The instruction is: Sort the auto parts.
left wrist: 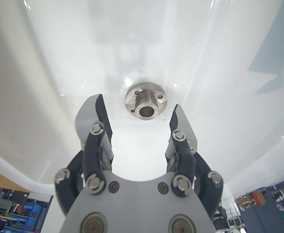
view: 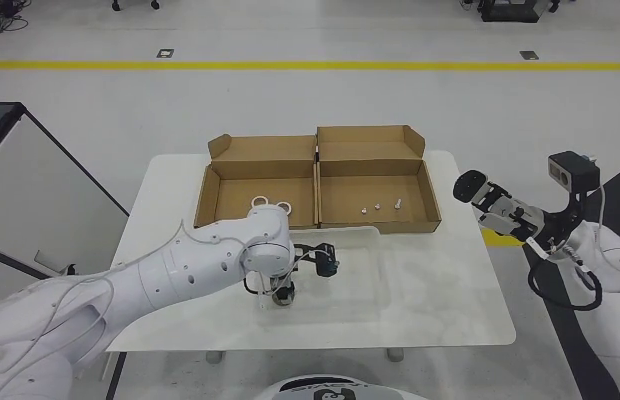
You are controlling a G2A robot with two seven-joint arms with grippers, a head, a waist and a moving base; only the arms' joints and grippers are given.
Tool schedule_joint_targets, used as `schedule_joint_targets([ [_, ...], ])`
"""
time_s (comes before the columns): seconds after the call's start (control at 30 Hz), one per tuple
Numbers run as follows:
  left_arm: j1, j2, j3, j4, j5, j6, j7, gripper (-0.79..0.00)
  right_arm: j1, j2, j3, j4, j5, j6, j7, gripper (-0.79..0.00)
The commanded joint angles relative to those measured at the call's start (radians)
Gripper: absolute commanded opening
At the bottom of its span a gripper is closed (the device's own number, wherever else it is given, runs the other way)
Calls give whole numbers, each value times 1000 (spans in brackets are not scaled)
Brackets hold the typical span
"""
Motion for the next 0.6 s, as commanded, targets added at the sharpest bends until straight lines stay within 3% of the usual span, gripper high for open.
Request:
schedule_joint_targets([
  [0.0, 5, -2, 0, 7, 4, 3, -3, -274, 0, 0, 0, 0, 0, 0, 0, 0],
  [0.57, 28, -21, 0, 57, 30, -4, 4, -397, 0, 0, 0, 0, 0, 0, 0, 0],
])
